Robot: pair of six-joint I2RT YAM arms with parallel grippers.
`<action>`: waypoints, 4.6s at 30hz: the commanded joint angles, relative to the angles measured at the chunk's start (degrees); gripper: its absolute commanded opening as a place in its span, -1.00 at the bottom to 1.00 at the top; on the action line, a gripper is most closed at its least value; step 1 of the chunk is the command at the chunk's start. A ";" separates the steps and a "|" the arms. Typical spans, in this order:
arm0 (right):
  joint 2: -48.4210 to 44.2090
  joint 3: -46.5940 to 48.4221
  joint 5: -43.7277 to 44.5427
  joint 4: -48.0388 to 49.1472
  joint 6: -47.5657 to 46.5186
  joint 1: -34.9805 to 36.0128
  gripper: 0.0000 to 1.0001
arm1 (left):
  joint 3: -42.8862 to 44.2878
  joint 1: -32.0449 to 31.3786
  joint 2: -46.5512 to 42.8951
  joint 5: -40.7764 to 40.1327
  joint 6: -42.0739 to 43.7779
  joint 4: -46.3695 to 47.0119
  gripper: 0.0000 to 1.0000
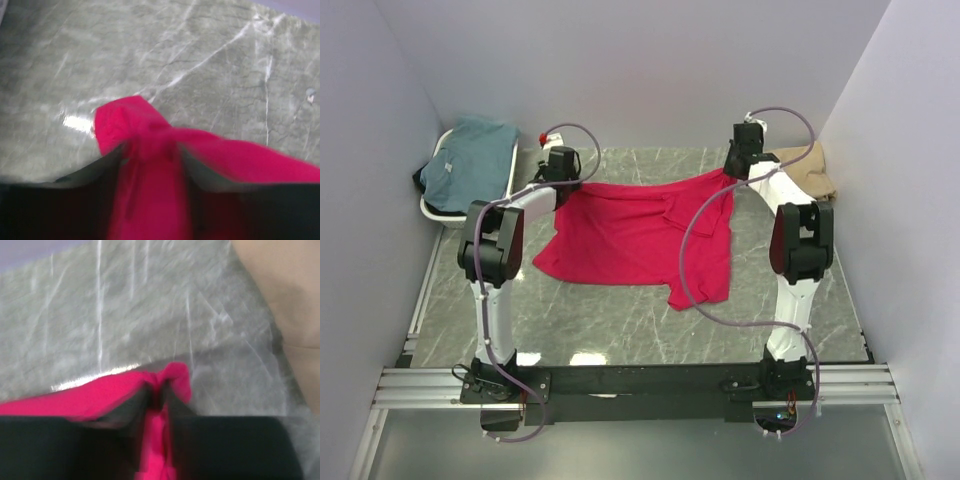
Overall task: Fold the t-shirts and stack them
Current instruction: Flatten the tshirt out
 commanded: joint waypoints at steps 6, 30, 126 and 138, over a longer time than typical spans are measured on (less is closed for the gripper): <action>-4.13 -2.66 0.32 6.50 1.17 -2.09 0.60 | 3.48 1.01 -1.74 3.89 -0.46 -5.03 0.99; -51.60 -60.05 -24.82 3.16 12.85 -2.26 0.59 | -46.18 -1.89 -46.67 4.51 -19.19 -15.67 0.99; -37.56 -50.58 -31.51 12.66 21.12 -9.29 0.28 | -32.04 -1.10 -31.49 17.25 -17.43 3.84 0.88; -28.77 -46.01 -32.47 13.19 20.59 -10.70 0.24 | -25.19 1.80 -19.09 16.11 -17.17 5.07 0.81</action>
